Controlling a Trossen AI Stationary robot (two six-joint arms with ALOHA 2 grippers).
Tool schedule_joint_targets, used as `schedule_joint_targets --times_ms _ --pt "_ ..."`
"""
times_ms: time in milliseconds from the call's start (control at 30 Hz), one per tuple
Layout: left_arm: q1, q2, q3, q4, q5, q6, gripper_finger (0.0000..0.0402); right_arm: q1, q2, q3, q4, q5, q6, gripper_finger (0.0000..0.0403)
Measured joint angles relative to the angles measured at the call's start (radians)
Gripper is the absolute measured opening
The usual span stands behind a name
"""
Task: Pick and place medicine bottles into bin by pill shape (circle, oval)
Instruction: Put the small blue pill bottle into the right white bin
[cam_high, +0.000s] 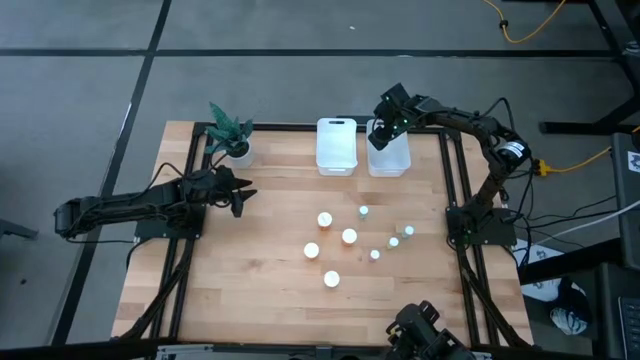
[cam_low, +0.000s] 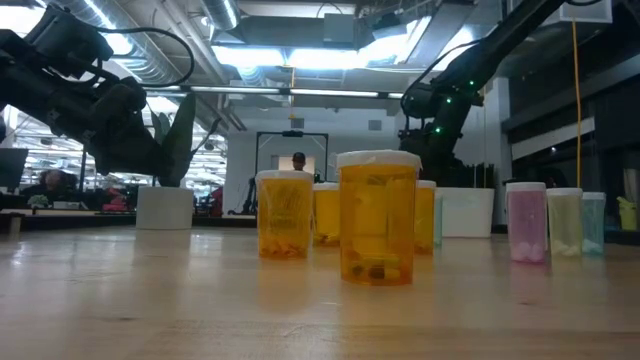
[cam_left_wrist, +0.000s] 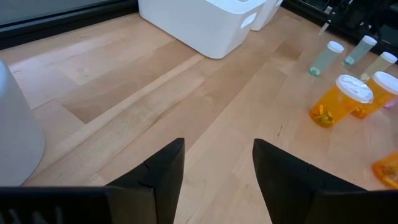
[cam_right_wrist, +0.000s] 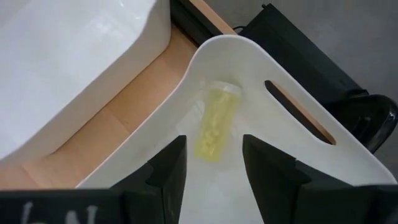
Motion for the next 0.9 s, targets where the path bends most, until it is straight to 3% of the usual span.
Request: schedule_joint_targets --times_ms 267,433,633,900 --pt "0.0 0.0 0.0 0.0 0.0 0.0 0.0182 0.0 -0.004 0.0 -0.02 -0.001 0.013 0.0159" --pt "0.0 0.0 0.0 0.0 0.0 0.0 0.0182 0.049 -0.088 0.0 -0.079 -0.001 0.028 0.0147" --pt "0.0 0.0 0.0 0.0 0.0 0.0 0.0182 0.189 -0.263 0.0 -0.181 -0.004 0.072 0.0122" --pt "0.0 0.0 0.0 0.0 -0.001 0.0 0.0182 0.459 -0.447 0.0 -0.29 -0.004 0.143 0.0105"
